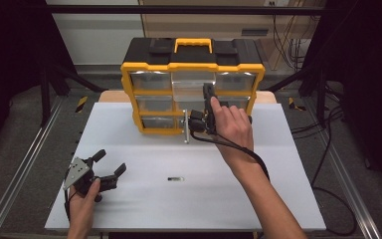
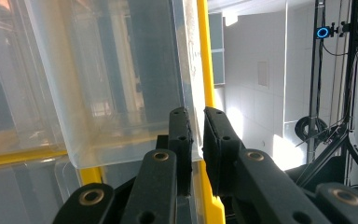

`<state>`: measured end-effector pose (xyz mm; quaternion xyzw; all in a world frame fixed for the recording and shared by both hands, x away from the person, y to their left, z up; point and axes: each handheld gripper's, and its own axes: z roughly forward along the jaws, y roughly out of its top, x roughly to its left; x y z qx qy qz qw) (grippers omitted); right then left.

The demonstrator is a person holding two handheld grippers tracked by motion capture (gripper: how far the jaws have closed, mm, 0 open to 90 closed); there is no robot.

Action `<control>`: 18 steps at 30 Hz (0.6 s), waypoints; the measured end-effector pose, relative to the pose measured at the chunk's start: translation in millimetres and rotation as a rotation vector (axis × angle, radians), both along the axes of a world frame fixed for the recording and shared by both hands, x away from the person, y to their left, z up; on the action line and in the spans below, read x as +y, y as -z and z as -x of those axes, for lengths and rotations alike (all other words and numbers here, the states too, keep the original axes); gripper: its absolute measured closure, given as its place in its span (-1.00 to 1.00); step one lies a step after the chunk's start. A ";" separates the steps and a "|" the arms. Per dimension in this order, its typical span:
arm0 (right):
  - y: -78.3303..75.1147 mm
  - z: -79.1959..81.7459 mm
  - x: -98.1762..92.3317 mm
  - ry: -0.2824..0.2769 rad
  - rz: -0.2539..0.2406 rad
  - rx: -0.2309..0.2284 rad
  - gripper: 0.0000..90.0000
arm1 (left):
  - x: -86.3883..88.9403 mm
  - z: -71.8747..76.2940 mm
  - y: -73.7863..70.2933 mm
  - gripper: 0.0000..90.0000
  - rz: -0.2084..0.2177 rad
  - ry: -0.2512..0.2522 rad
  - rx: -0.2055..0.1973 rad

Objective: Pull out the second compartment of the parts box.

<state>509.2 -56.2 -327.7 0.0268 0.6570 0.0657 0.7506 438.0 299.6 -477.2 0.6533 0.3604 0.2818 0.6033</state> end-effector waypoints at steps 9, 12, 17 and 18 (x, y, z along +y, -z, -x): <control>-0.9 5.6 -0.4 0.000 -0.005 0.008 0.81 | -0.3 -0.2 0.2 -0.92 -0.004 -0.001 0.001; -1.3 6.6 -0.4 -0.003 -0.006 0.013 0.81 | -0.4 -0.3 0.4 -0.92 -0.009 -0.002 0.003; -1.9 9.0 -0.5 -0.005 -0.001 0.013 0.81 | 0.0 -0.3 0.4 -0.92 -0.007 -0.004 0.003; -1.9 9.7 -0.5 -0.003 -0.003 0.015 0.81 | 0.0 -0.3 0.3 -0.92 -0.007 -0.003 0.003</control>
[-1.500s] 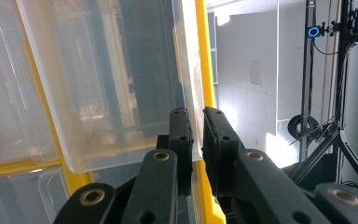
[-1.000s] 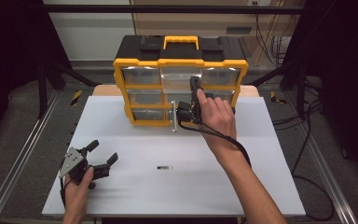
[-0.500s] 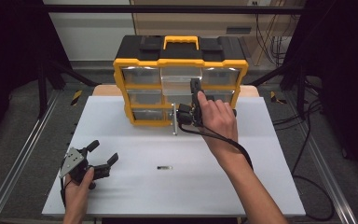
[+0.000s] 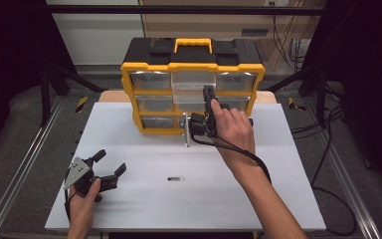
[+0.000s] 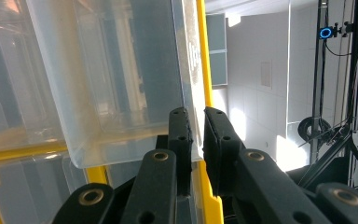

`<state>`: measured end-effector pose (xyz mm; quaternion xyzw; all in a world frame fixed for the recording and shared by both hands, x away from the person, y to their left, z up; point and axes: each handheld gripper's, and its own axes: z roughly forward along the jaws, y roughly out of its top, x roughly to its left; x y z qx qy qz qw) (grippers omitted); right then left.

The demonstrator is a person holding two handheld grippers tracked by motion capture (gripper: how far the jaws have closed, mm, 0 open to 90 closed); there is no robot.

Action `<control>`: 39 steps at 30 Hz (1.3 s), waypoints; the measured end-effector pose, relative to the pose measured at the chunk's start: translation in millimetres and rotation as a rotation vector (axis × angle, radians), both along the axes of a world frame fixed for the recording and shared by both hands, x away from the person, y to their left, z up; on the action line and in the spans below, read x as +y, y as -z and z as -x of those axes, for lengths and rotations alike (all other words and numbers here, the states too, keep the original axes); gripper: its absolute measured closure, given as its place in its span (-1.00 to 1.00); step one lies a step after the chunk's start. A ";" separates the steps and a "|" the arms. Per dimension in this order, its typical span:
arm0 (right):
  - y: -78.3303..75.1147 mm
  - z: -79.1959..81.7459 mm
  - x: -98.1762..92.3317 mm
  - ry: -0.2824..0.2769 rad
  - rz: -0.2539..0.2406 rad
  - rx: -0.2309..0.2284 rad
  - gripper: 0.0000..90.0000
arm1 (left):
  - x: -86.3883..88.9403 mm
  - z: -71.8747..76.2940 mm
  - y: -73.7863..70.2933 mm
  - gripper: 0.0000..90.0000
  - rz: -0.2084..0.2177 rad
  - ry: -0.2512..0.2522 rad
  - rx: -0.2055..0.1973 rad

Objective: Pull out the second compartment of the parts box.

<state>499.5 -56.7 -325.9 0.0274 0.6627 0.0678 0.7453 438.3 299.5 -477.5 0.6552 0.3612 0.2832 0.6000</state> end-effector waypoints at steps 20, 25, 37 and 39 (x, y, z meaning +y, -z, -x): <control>-1.8 12.4 2.3 -0.006 -0.002 0.008 0.80 | -0.3 0.1 0.1 -0.92 0.000 -0.001 0.001; -1.0 13.4 2.5 -0.007 -0.011 0.006 0.79 | -0.2 0.8 -0.1 -0.91 -0.002 -0.002 0.002; -2.9 17.2 1.5 -0.011 -0.008 0.010 0.79 | 1.4 -0.4 -0.2 -0.91 -0.004 -0.011 0.001; -1.8 17.4 1.3 -0.012 -0.002 0.007 0.79 | 1.0 -1.0 0.1 -0.91 -0.005 -0.011 0.003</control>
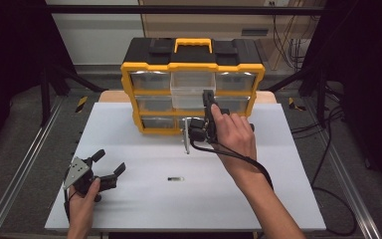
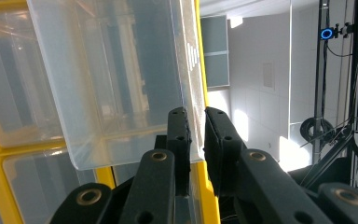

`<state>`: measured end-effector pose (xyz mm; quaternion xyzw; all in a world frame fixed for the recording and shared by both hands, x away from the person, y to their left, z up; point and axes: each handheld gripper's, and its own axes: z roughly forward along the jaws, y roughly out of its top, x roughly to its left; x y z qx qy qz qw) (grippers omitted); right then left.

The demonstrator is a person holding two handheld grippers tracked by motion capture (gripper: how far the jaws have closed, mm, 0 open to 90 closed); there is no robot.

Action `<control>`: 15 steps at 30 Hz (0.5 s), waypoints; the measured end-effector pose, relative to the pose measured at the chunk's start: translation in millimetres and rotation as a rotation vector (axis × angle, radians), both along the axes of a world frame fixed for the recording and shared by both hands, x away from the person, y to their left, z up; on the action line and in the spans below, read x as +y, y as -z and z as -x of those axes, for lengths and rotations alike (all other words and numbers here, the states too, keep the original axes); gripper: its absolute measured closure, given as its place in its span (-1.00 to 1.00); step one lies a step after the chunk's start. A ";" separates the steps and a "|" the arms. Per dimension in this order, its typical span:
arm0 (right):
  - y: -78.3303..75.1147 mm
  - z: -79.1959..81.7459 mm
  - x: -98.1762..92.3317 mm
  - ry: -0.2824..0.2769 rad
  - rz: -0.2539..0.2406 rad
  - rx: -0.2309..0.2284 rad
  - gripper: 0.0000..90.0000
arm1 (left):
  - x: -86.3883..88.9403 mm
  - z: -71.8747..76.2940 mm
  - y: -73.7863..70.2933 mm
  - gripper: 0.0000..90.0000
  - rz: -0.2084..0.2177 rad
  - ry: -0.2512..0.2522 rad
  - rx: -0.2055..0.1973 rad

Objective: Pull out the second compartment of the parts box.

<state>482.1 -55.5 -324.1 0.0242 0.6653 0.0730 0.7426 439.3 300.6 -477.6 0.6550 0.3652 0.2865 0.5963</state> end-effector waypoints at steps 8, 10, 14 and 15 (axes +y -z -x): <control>-0.9 1.3 0.5 0.000 0.004 0.005 0.79 | 0.5 0.4 -0.3 -0.91 -0.001 -0.001 -0.002; -0.6 1.8 0.8 0.001 0.000 0.005 0.79 | 0.7 0.3 -0.3 -0.91 -0.001 -0.002 -0.002; -0.2 3.3 0.7 -0.001 -0.002 0.003 0.79 | 0.8 0.5 -0.5 -0.91 -0.001 -0.001 -0.002; -0.3 3.8 0.6 -0.002 0.000 0.003 0.79 | 0.7 0.5 -0.6 -0.91 -0.002 -0.001 -0.003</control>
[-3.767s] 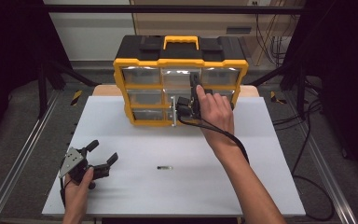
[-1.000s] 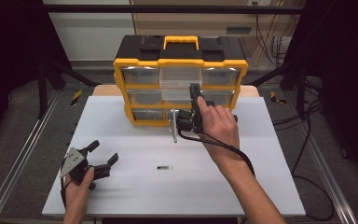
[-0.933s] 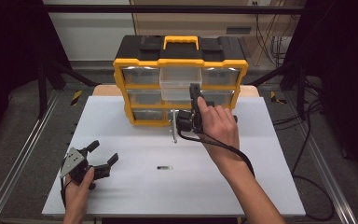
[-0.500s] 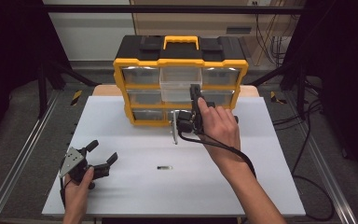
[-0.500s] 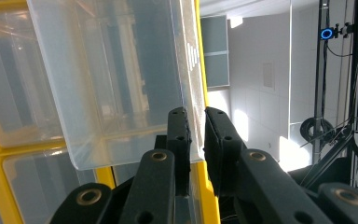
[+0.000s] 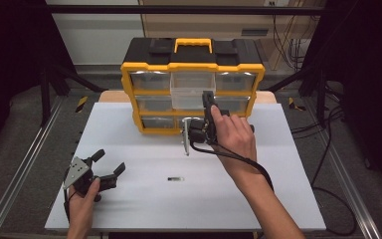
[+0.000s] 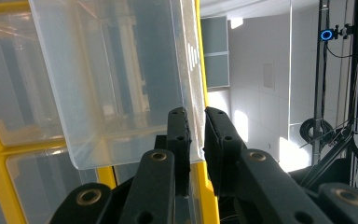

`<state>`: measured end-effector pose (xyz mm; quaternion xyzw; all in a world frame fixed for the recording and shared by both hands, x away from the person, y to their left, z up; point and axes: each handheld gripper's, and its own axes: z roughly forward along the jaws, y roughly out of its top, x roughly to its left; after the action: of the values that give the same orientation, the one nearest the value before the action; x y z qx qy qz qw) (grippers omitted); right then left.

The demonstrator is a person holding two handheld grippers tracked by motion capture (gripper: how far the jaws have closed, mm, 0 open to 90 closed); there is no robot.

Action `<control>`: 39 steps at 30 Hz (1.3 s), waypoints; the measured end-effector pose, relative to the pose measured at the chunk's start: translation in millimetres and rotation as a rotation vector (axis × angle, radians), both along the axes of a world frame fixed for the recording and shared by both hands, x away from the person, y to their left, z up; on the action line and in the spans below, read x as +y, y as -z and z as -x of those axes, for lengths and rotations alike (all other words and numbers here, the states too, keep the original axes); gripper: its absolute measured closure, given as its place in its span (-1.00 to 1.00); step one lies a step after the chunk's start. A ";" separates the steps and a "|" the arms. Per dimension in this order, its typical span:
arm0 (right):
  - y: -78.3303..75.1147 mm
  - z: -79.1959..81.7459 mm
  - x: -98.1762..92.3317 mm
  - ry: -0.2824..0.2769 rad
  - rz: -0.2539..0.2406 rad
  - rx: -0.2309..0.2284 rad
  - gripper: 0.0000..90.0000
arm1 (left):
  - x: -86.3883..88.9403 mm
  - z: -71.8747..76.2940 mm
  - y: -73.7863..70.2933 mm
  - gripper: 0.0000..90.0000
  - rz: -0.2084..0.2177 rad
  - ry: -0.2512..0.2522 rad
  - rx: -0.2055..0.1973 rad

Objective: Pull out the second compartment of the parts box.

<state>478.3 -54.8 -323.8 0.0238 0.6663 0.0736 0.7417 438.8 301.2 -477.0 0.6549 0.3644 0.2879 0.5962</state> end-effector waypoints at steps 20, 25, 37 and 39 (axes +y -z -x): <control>1.3 10.2 5.2 0.007 0.002 0.000 0.77 | 1.2 0.0 -0.2 -0.91 0.003 -0.003 0.001; 1.0 12.5 4.6 0.010 0.001 0.005 0.77 | 1.2 0.0 -0.2 -0.91 0.004 -0.003 0.001; 1.1 15.4 6.0 0.010 -0.007 0.008 0.76 | 1.1 -0.2 0.0 -0.91 0.005 -0.005 0.003; 1.3 15.5 5.9 0.010 -0.004 0.007 0.76 | 1.0 -0.2 0.1 -0.91 0.004 -0.005 0.004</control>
<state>462.8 -49.0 -325.1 0.0291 0.6687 0.0713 0.7396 439.0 302.2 -477.1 0.6534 0.3676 0.2876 0.5960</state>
